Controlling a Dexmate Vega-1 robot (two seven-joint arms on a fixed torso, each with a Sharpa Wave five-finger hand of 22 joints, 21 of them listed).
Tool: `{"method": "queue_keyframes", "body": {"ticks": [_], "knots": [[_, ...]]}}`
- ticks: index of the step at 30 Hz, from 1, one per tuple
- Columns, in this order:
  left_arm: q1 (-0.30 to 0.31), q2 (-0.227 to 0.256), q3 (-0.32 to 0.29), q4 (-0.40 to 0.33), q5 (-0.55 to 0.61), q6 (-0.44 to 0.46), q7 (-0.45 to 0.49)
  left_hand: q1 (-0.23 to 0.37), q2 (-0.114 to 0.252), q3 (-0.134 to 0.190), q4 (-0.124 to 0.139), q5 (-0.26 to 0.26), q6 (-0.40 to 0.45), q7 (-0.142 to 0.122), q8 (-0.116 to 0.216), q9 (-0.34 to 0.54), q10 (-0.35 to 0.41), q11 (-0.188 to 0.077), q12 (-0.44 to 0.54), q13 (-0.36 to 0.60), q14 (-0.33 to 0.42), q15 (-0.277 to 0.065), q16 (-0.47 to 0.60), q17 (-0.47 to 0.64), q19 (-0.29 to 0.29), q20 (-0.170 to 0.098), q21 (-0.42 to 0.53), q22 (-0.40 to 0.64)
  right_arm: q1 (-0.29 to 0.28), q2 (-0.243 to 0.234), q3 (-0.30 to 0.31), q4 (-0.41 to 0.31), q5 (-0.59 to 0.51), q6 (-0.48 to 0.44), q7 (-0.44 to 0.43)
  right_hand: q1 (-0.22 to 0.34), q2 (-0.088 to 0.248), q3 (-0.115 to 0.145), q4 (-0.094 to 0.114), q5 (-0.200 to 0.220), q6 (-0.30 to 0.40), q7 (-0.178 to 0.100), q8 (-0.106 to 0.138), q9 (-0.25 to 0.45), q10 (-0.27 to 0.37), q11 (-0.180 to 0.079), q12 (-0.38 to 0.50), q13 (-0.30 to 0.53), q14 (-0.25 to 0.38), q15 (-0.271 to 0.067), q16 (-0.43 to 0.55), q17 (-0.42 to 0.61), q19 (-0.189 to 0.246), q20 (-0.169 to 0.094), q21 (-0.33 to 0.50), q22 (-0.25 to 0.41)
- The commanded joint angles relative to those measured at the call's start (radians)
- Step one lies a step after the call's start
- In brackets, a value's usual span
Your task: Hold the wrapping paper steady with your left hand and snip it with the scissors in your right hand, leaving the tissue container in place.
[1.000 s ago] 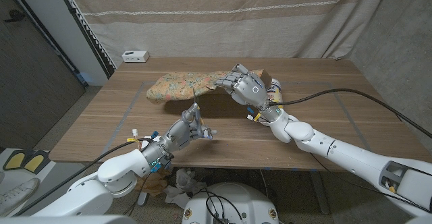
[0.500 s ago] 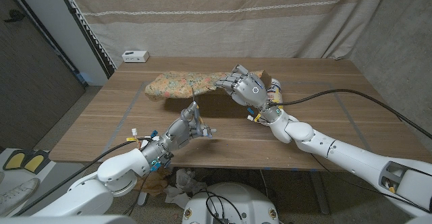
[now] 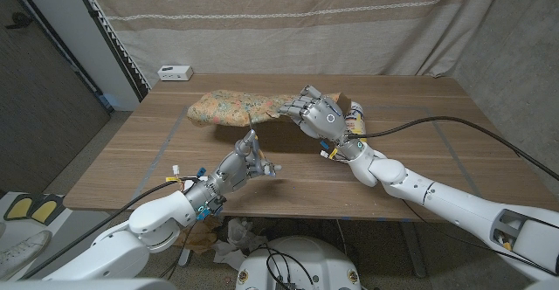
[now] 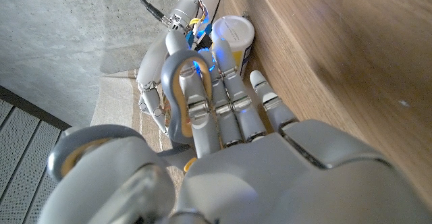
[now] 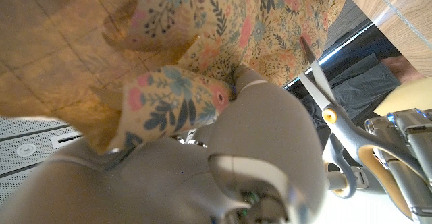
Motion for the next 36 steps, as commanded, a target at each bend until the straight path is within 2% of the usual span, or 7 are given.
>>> {"method": "queue_keyframes", "body": {"ticks": [1, 11, 18, 23, 27, 34, 36], "knots": [[-0.014, -0.007, 0.013, 0.015, -0.002, -0.009, -0.014, -0.001, 0.024, 0.009, 0.007, 0.005, 0.001, 0.002, -0.003, 0.000, 0.085, -0.079, 0.100, -0.002, -0.001, -0.041, 0.003, -0.003, -0.004, -0.009, -0.002, 0.007, -0.007, -0.010, 0.003, -0.023, -0.006, -0.005, 0.003, -0.006, 0.000, 0.007, 0.000, 0.005, 0.007, -0.003, 0.007, 0.005, 0.009, 0.002, 0.000, 0.004, -0.004, -0.121, -0.004, 0.002, -0.004, -0.137, 0.005, 0.000], [-0.003, -0.010, 0.011, 0.015, -0.004, -0.026, -0.012, 0.019, 0.092, 0.036, 0.018, 0.019, 0.013, -0.001, -0.005, -0.004, 0.096, -0.083, 0.102, -0.007, 0.004, -0.044, 0.007, -0.009, -0.004, -0.016, 0.000, 0.010, -0.014, -0.014, 0.010, -0.036, -0.010, -0.009, 0.007, -0.005, 0.000, 0.007, -0.003, 0.008, 0.009, -0.003, 0.008, 0.005, 0.013, 0.001, 0.000, 0.004, -0.006, -0.121, -0.007, 0.000, -0.002, -0.135, 0.002, -0.001], [0.001, -0.013, 0.009, 0.017, -0.009, -0.036, -0.016, 0.102, 0.227, 0.099, 0.014, 0.024, 0.035, -0.003, -0.003, -0.010, 0.108, -0.084, 0.104, -0.015, 0.009, -0.054, 0.019, -0.011, -0.003, -0.024, 0.004, 0.015, -0.018, -0.015, 0.015, -0.044, -0.011, -0.010, 0.007, -0.005, -0.001, 0.006, -0.004, 0.010, 0.009, -0.003, 0.007, 0.004, 0.013, 0.002, -0.001, 0.004, -0.005, -0.121, -0.009, -0.001, -0.001, -0.136, -0.001, -0.001], [-0.009, -0.021, 0.018, 0.031, -0.011, -0.048, -0.038, 0.193, 0.313, 0.156, -0.011, 0.003, 0.043, -0.013, 0.001, -0.010, 0.117, -0.088, 0.107, -0.018, 0.008, -0.063, 0.020, -0.018, -0.007, -0.029, 0.007, 0.019, -0.022, -0.019, 0.018, -0.050, -0.012, -0.011, 0.014, -0.005, 0.000, 0.005, -0.005, 0.010, 0.011, -0.003, 0.008, 0.004, 0.013, 0.001, -0.001, 0.003, -0.005, -0.121, -0.010, -0.002, -0.001, -0.136, -0.001, 0.000], [-0.006, -0.029, 0.021, 0.034, -0.004, -0.060, -0.030, 0.228, 0.335, 0.179, -0.019, -0.015, 0.055, -0.017, 0.001, -0.021, 0.121, -0.098, 0.111, -0.015, 0.005, -0.072, 0.025, -0.012, -0.009, -0.035, 0.009, 0.023, -0.023, -0.020, 0.020, -0.048, -0.012, -0.011, 0.014, -0.006, 0.000, 0.005, -0.005, 0.011, 0.010, -0.003, 0.007, 0.004, 0.014, 0.002, -0.002, 0.003, -0.005, -0.121, -0.011, -0.002, -0.001, -0.136, -0.002, 0.000], [-0.014, -0.043, 0.031, 0.053, -0.003, -0.084, -0.049, 0.294, 0.374, 0.279, 0.002, -0.040, 0.045, -0.033, 0.013, -0.012, 0.106, -0.106, 0.122, 0.014, -0.009, -0.081, 0.019, 0.000, -0.018, -0.034, 0.018, 0.039, -0.019, -0.016, 0.018, -0.038, -0.014, -0.007, 0.011, -0.006, 0.000, 0.004, -0.005, 0.012, 0.009, -0.003, 0.007, 0.004, 0.016, 0.002, -0.002, 0.003, -0.004, -0.121, -0.011, -0.002, 0.000, -0.136, -0.003, 0.000], [-0.019, -0.045, 0.035, 0.060, -0.004, -0.092, -0.064, 0.308, 0.371, 0.338, 0.028, -0.051, 0.044, -0.034, 0.018, -0.013, 0.108, -0.113, 0.114, 0.003, -0.010, -0.087, 0.015, 0.006, -0.021, -0.034, 0.025, 0.050, -0.018, -0.014, 0.017, -0.035, -0.016, -0.008, 0.010, -0.006, 0.000, 0.004, -0.005, 0.012, 0.009, -0.003, 0.007, 0.004, 0.016, 0.002, -0.002, 0.003, -0.004, -0.121, -0.012, -0.002, 0.000, -0.136, -0.003, 0.000]]}}
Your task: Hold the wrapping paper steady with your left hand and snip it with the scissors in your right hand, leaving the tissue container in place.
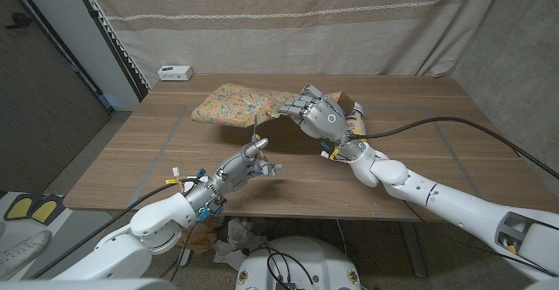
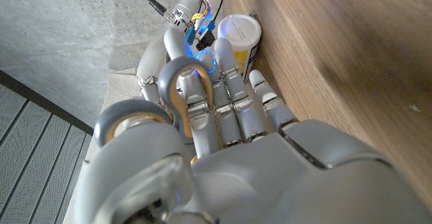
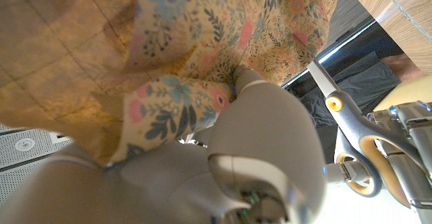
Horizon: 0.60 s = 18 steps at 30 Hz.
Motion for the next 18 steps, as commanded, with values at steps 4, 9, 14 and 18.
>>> {"method": "queue_keyframes", "body": {"ticks": [4, 9, 14, 18], "knots": [[-0.015, -0.030, 0.021, 0.032, 0.002, -0.043, -0.026, 0.089, 0.022, 0.220, 0.075, -0.024, -0.027, -0.010, 0.025, 0.021, 0.084, -0.110, 0.005, 0.027, -0.020, -0.090, -0.013, 0.022, 0.001, -0.001, 0.033, 0.038, 0.003, 0.004, -0.002, 0.015, -0.003, 0.002, -0.002, -0.006, 0.000, 0.003, -0.004, 0.008, 0.010, -0.003, 0.004, 0.005, 0.011, -0.004, 0.002, 0.003, -0.004, -0.121, -0.001, 0.003, 0.000, -0.136, -0.004, 0.000], [-0.023, -0.035, 0.030, 0.041, 0.001, -0.051, -0.039, 0.103, 0.006, 0.301, 0.109, -0.039, -0.030, -0.014, 0.035, 0.023, 0.080, -0.117, 0.015, 0.052, -0.015, -0.097, -0.025, 0.024, -0.002, -0.007, 0.044, 0.053, 0.006, 0.007, -0.003, 0.023, 0.000, 0.002, -0.003, -0.006, 0.000, 0.002, -0.005, 0.009, 0.009, -0.003, 0.003, 0.005, 0.011, -0.004, 0.001, 0.003, -0.004, -0.121, -0.001, 0.003, 0.000, -0.136, -0.004, 0.000], [-0.027, -0.051, 0.038, 0.054, 0.009, -0.074, -0.041, 0.105, -0.005, 0.340, 0.125, -0.055, -0.032, -0.014, 0.040, 0.020, 0.081, -0.119, 0.019, 0.064, -0.011, -0.101, -0.035, 0.024, -0.005, -0.008, 0.050, 0.063, 0.009, 0.009, -0.005, 0.031, 0.004, 0.002, -0.002, -0.007, 0.000, 0.002, -0.005, 0.009, 0.009, -0.003, 0.003, 0.005, 0.012, -0.004, 0.001, 0.003, -0.004, -0.121, -0.002, 0.003, 0.001, -0.136, -0.004, 0.000], [-0.023, -0.058, 0.040, 0.062, 0.009, -0.094, -0.048, 0.106, -0.013, 0.365, 0.131, -0.069, -0.034, -0.014, 0.046, 0.020, 0.083, -0.123, 0.021, 0.070, -0.009, -0.100, -0.042, 0.025, -0.006, -0.011, 0.055, 0.069, 0.009, 0.010, -0.005, 0.035, 0.008, 0.000, 0.001, -0.007, 0.000, 0.002, -0.005, 0.009, 0.009, -0.003, 0.003, 0.005, 0.012, -0.004, 0.001, 0.003, -0.003, -0.121, -0.002, 0.003, 0.001, -0.136, -0.005, 0.000]]}}
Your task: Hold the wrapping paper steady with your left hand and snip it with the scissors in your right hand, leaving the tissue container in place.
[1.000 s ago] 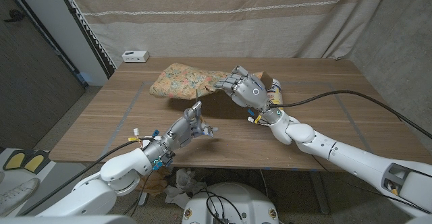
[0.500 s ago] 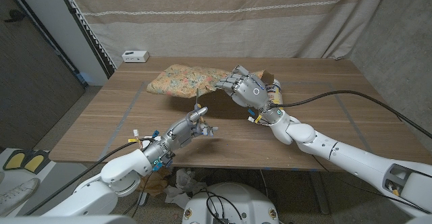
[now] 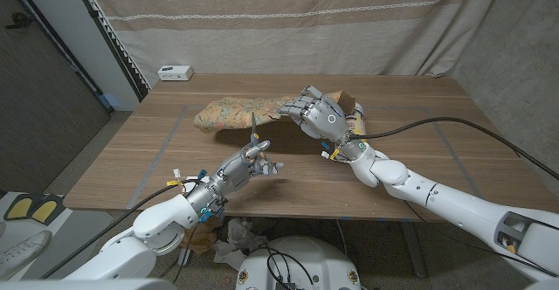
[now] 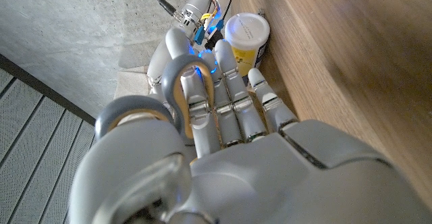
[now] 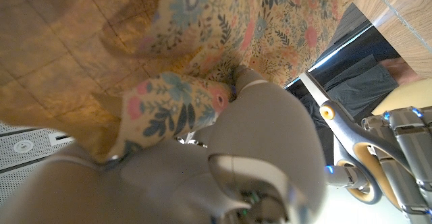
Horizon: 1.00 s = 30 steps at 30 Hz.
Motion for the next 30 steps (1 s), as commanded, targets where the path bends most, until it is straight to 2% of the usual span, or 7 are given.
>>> {"method": "queue_keyframes", "body": {"ticks": [1, 7, 14, 17, 25, 30], "knots": [[0.001, -0.025, 0.014, 0.024, 0.011, -0.049, -0.010, 0.049, 0.035, 0.030, 0.006, -0.016, -0.009, -0.009, 0.007, -0.008, 0.106, -0.105, 0.013, 0.056, 0.011, -0.104, -0.009, 0.005, -0.001, -0.005, 0.011, 0.009, 0.003, 0.005, -0.003, 0.015, 0.011, -0.005, 0.004, -0.007, 0.000, 0.002, -0.005, 0.006, 0.009, -0.003, 0.003, 0.005, 0.010, -0.001, 0.001, 0.002, -0.003, -0.121, -0.002, 0.003, 0.001, -0.136, -0.001, 0.000], [0.033, -0.031, -0.004, 0.017, 0.029, -0.090, 0.011, 0.048, 0.029, 0.048, 0.009, -0.029, -0.013, -0.013, 0.017, -0.001, 0.106, -0.107, 0.017, 0.066, 0.012, -0.106, -0.015, 0.006, -0.001, -0.007, 0.016, 0.014, -0.006, 0.004, 0.001, 0.000, 0.015, -0.023, 0.023, -0.007, 0.000, 0.002, -0.005, 0.006, 0.009, -0.003, 0.003, 0.005, 0.012, -0.002, 0.001, 0.002, -0.003, -0.121, -0.003, 0.002, 0.001, -0.136, -0.001, 0.000], [0.034, -0.019, -0.011, 0.024, 0.037, -0.111, -0.014, 0.047, 0.023, 0.062, 0.010, -0.040, -0.012, -0.012, 0.018, -0.008, 0.107, -0.108, 0.016, 0.069, 0.014, -0.107, -0.020, 0.007, -0.002, -0.008, 0.019, 0.018, -0.017, 0.000, 0.001, -0.035, 0.003, -0.042, 0.059, -0.008, 0.000, 0.001, -0.006, 0.007, 0.008, -0.003, 0.003, 0.005, 0.013, -0.001, 0.001, 0.001, -0.004, -0.121, -0.005, 0.002, 0.002, -0.136, -0.003, 0.000], [0.054, -0.005, -0.026, 0.016, 0.057, -0.126, -0.007, 0.046, 0.022, 0.065, 0.011, -0.043, -0.010, -0.011, 0.021, -0.007, 0.106, -0.108, 0.018, 0.072, 0.012, -0.107, -0.022, 0.007, -0.002, -0.008, 0.020, 0.019, -0.019, 0.006, -0.001, -0.038, -0.005, -0.052, 0.069, -0.008, 0.000, 0.001, -0.006, 0.008, 0.008, -0.003, 0.003, 0.005, 0.013, -0.001, 0.001, 0.001, -0.004, -0.121, -0.005, 0.002, 0.001, -0.136, -0.003, 0.000], [0.090, -0.007, -0.047, 0.003, 0.103, -0.163, 0.024, 0.043, 0.016, 0.083, 0.011, -0.057, -0.014, -0.011, 0.028, -0.004, 0.113, -0.107, 0.009, 0.060, 0.017, -0.106, -0.028, 0.009, -0.003, -0.008, 0.024, 0.024, -0.025, 0.010, -0.007, -0.049, -0.018, -0.064, 0.084, -0.008, 0.000, 0.000, -0.006, 0.009, 0.007, -0.003, 0.003, 0.005, 0.014, -0.001, 0.001, 0.001, -0.003, -0.121, -0.006, 0.002, 0.002, -0.136, -0.004, 0.000], [0.091, -0.011, -0.045, 0.006, 0.100, -0.179, 0.006, 0.042, 0.011, 0.089, 0.009, -0.062, -0.011, -0.012, 0.028, -0.010, 0.107, -0.108, 0.018, 0.079, 0.017, -0.107, -0.030, 0.010, -0.004, -0.007, 0.026, 0.026, -0.025, 0.018, -0.007, -0.052, -0.020, -0.071, 0.084, -0.008, -0.001, 0.000, -0.006, 0.010, 0.008, -0.003, 0.004, 0.006, 0.016, -0.001, 0.001, 0.000, -0.002, -0.121, -0.007, 0.002, 0.002, -0.135, -0.005, 0.000]]}}
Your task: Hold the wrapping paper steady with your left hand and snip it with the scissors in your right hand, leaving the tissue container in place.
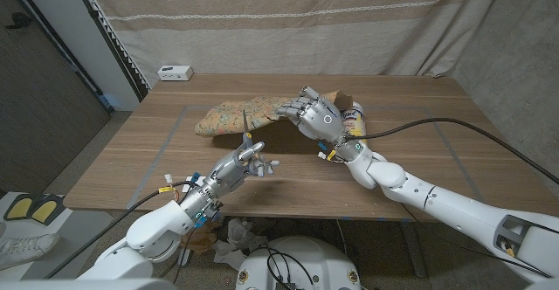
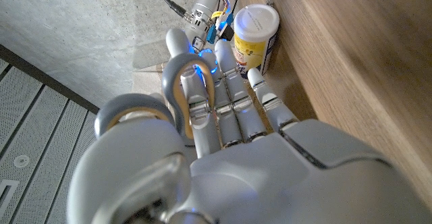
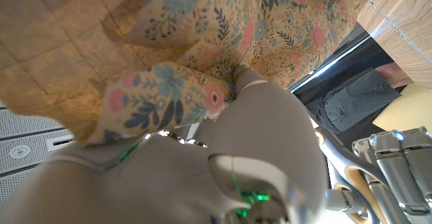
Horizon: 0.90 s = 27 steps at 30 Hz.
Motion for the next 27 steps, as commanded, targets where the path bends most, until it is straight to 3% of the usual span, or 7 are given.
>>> {"method": "queue_keyframes", "body": {"ticks": [1, 11, 23, 27], "knots": [[0.029, 0.000, -0.017, -0.007, 0.037, -0.054, 0.004, 0.031, 0.021, 0.013, -0.002, -0.005, -0.016, -0.011, 0.006, 0.001, 0.107, -0.108, 0.016, 0.077, 0.011, -0.106, -0.004, 0.005, 0.002, -0.002, 0.005, 0.003, -0.008, 0.014, -0.006, -0.017, -0.013, -0.022, 0.019, -0.008, -0.001, 0.000, -0.006, 0.011, 0.008, -0.003, 0.004, 0.006, 0.009, 0.003, 0.005, 0.004, -0.002, -0.121, -0.007, 0.001, 0.002, -0.135, -0.005, 0.000], [0.054, -0.003, -0.024, 0.003, 0.033, -0.084, -0.013, 0.029, 0.016, 0.022, -0.004, -0.012, -0.017, -0.013, 0.010, 0.002, 0.109, -0.110, 0.016, 0.080, 0.013, -0.103, -0.007, 0.007, 0.000, -0.001, 0.007, 0.005, -0.017, 0.036, -0.025, 0.002, -0.023, -0.046, 0.019, -0.008, 0.000, 0.000, -0.006, 0.012, 0.008, -0.003, 0.004, 0.006, 0.009, 0.003, 0.004, 0.004, -0.001, -0.121, -0.007, 0.001, 0.003, -0.136, -0.006, 0.000], [0.059, 0.000, -0.023, -0.013, 0.039, -0.067, 0.003, 0.022, 0.008, 0.050, -0.011, -0.026, -0.013, -0.012, 0.018, -0.008, 0.111, -0.114, 0.021, 0.096, 0.022, -0.112, -0.017, 0.010, 0.000, 0.004, 0.014, 0.010, -0.022, 0.029, -0.027, -0.013, -0.018, -0.051, 0.027, -0.008, -0.001, -0.001, -0.007, 0.013, 0.010, -0.003, 0.005, 0.006, 0.010, 0.003, 0.003, 0.003, -0.002, -0.121, -0.010, 0.001, 0.004, -0.135, -0.007, 0.000], [0.065, 0.002, -0.028, -0.022, 0.038, -0.061, 0.011, 0.013, 0.004, 0.057, -0.010, -0.030, -0.020, -0.015, 0.020, -0.008, 0.116, -0.113, 0.000, 0.062, 0.017, -0.110, -0.022, 0.013, -0.007, 0.005, 0.014, 0.012, -0.029, 0.027, -0.024, -0.016, -0.016, -0.057, 0.022, -0.008, -0.001, -0.001, -0.008, 0.014, 0.010, -0.003, 0.005, 0.006, 0.011, 0.003, 0.004, 0.003, -0.001, -0.121, -0.010, 0.001, 0.005, -0.135, -0.008, 0.000]]}}
